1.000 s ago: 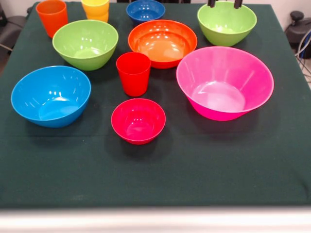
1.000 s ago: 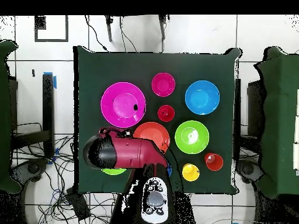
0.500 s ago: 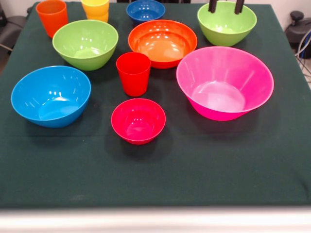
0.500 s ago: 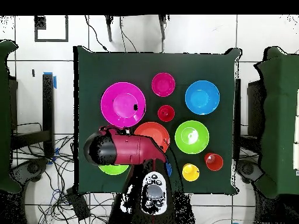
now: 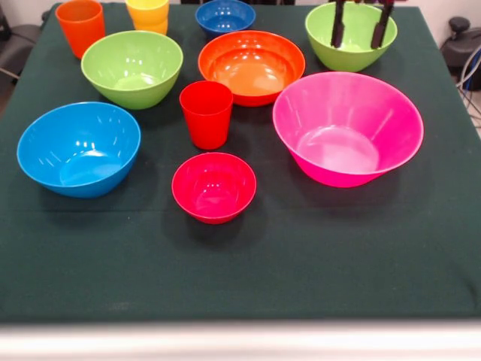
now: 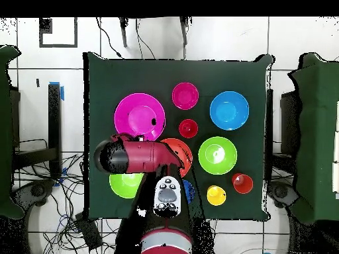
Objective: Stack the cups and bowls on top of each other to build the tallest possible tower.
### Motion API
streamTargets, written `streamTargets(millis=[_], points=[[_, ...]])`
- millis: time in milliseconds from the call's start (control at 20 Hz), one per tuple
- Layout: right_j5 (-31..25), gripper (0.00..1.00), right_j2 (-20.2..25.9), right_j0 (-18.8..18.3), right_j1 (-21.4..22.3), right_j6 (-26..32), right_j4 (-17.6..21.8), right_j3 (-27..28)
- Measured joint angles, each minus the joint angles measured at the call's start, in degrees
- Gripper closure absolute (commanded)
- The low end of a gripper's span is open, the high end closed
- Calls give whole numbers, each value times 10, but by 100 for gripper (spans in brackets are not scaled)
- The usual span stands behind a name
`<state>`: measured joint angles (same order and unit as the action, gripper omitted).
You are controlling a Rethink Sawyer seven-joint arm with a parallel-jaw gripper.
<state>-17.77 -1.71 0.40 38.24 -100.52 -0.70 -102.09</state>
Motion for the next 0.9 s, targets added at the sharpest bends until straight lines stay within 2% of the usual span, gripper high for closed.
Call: streamTargets(millis=[500, 900], points=[[-2, 0, 0, -6, -58, 0, 0, 69], [-13, 0, 2, -45, -89, 0, 19, 120]])
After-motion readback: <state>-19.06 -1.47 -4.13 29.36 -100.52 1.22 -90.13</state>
